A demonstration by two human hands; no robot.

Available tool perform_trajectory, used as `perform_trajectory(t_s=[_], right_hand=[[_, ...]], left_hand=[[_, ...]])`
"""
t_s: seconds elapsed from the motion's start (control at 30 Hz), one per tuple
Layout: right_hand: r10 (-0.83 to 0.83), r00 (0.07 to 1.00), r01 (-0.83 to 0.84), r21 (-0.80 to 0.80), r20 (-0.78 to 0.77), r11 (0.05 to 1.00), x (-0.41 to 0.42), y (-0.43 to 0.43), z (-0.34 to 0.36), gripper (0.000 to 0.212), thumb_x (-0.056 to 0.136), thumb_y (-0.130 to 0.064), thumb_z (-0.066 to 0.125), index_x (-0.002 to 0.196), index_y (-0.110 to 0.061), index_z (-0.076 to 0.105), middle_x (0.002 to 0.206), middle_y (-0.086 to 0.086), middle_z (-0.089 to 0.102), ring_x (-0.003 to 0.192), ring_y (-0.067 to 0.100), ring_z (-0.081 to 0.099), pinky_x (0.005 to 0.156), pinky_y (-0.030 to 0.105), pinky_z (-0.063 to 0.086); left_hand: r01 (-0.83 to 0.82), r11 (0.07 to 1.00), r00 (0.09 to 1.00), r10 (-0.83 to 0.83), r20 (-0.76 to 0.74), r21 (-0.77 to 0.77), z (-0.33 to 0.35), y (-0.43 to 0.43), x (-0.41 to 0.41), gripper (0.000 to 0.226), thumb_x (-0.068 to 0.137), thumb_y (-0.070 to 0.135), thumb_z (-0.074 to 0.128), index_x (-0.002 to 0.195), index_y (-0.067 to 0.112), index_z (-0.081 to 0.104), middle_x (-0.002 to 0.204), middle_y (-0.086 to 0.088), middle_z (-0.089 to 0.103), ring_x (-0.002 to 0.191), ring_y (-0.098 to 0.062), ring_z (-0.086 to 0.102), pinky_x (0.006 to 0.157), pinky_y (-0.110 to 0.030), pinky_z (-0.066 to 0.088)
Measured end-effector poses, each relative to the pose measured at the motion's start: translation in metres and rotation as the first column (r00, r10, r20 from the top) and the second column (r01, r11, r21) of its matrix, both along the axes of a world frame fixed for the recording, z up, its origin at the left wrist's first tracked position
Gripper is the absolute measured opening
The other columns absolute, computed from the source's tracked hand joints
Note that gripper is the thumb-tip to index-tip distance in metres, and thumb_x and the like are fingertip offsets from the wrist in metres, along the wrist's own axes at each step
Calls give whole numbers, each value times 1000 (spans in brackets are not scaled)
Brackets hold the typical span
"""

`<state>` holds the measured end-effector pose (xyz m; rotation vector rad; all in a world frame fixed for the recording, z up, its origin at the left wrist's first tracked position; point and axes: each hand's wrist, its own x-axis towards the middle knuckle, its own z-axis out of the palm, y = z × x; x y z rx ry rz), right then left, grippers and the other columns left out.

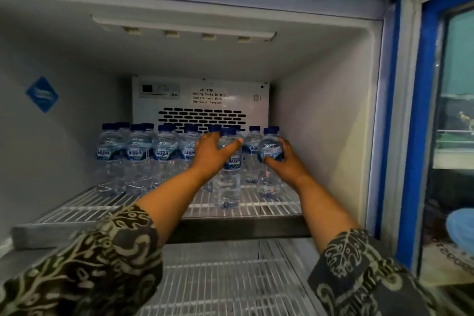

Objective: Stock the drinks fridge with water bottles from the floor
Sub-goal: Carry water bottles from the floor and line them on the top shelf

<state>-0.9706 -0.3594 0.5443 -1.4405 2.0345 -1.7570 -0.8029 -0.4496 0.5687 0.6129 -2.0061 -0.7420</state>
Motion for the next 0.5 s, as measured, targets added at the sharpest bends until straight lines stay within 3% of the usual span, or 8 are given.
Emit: perform_trajectory(t_s=[0.1,0.2,0.27,0.37,0.5], right_hand=[[-1,1000,1,5,-16,1000,-4,-1,-2,73,85,-16,66,145,-23,24,136,7,49,124,25,49,96,26,39],[22,1000,-22,-16,-12,1000,-5,-2,-3,78,81,-9,70,144,-18,26,135,8,51,117,18,51,94,23,39],[-10,999,8,-51,-32,999,-6,-4,-3,78,76,-7,75,141,-14,32,134,9,52,113,15,52,93,23,40],[-90,993,84,-76,-79,994,-10,-7,-5,76,72,-11,79,137,-13,39,133,12,52,119,25,53,97,28,42],[-105,992,98,-109,-66,989,-12,-10,-4,74,71,-6,78,136,-12,42,132,11,55,119,26,54,101,36,44]], left_hand=[[150,985,979,-159,125,80,30,1,12,53,89,42,58,130,11,47,115,3,51,114,-22,50,88,-30,38],[173,984,944,-156,290,-34,52,1,17,30,88,34,61,107,11,60,96,4,59,95,-17,53,83,-28,37],[175,979,934,-131,331,-106,58,0,10,29,89,28,61,109,7,63,103,-2,62,95,-17,54,83,-27,38],[169,969,940,-104,324,-178,58,1,-10,30,91,23,60,113,4,62,115,-12,63,99,-22,57,84,-27,40],[165,954,937,-73,342,-249,58,-6,-33,33,91,24,59,116,2,61,117,-16,63,101,-24,57,83,-27,41]])
